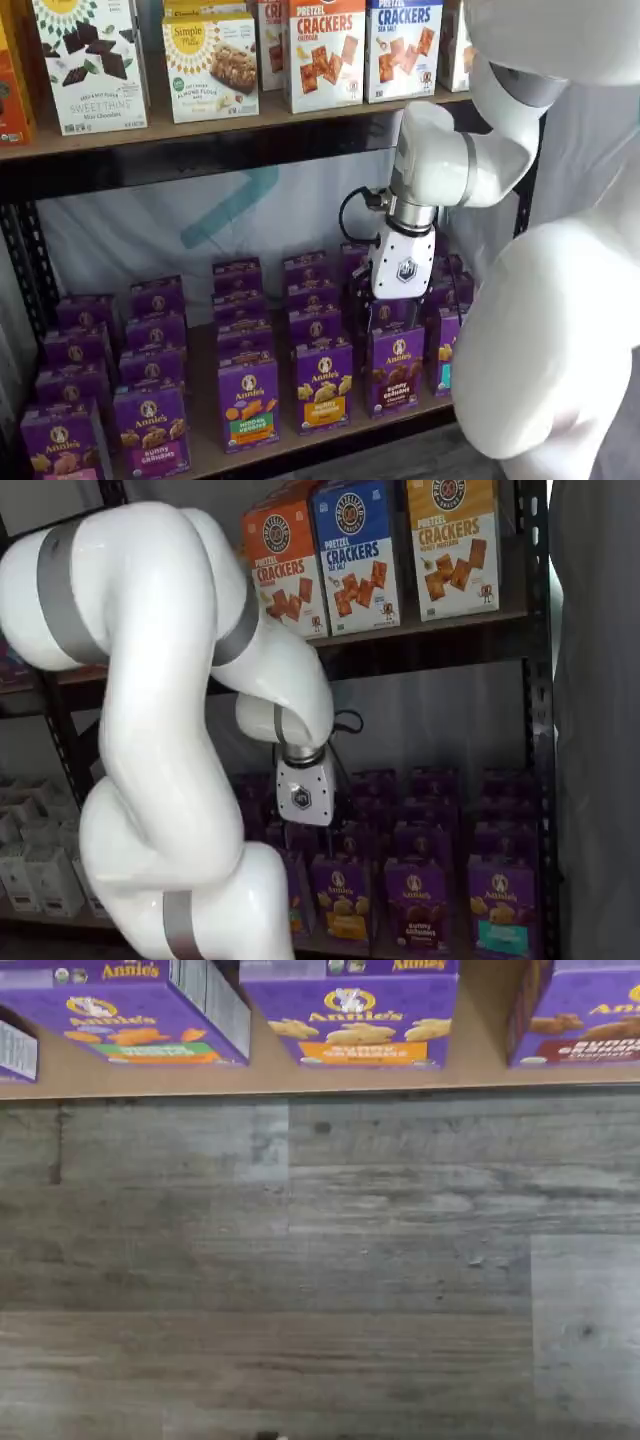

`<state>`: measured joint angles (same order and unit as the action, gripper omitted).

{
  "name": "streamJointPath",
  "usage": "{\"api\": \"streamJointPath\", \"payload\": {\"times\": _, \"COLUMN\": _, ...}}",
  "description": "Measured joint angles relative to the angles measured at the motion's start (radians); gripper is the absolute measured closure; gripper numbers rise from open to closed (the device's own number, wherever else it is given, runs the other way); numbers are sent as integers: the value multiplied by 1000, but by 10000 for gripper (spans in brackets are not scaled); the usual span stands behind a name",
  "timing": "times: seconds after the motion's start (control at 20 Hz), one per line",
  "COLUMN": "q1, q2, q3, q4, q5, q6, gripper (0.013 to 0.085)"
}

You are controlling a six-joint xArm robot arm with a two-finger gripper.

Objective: Pick up the purple box with a brown patch in the center, on the bottom shelf, the fifth box from the left

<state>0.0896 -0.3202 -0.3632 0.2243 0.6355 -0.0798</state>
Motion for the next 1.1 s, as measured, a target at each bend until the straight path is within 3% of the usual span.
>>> {"api": "streamJointPath", "payload": {"times": 0.1, "q1": 0, "q2": 43, "q3": -9, "q4": -50, "q5": -15, "q6": 38, "gripper": 130}}
{"api": "streamJointPath", "payload": {"times": 0.2, "q1": -2, "q2": 76, "q3": -16, "q4": -43, "q5": -28, "q6": 29, "gripper": 130}}
{"api": "streamJointPath", "payload": {"times": 0.45, "q1": -4, "q2": 150, "q3": -29, "q4": -75, "q5": -72, "q6": 49, "gripper": 130}}
{"api": "streamJointPath", "payload": {"times": 0.7, "q1": 4, "q2": 217, "q3": -45, "q4": -210, "q5": -118, "q6": 169, "gripper": 130}}
{"api": "streamJointPath", "payload": {"times": 0.95, "q1": 13, "q2": 291, "q3": -65, "q4": -251, "q5": -155, "q6": 213, "gripper": 130}}
{"api": "streamJointPath", "payload": {"times": 1.05, "q1": 16, "q2": 309, "q3": -51, "q4": -203, "q5": -217, "q6": 172, "gripper": 130}}
{"api": "streamJointPath", "payload": {"times": 1.1, "q1": 21, "q2": 319, "q3": -51, "q4": -134, "q5": -230, "q6": 112, "gripper": 130}}
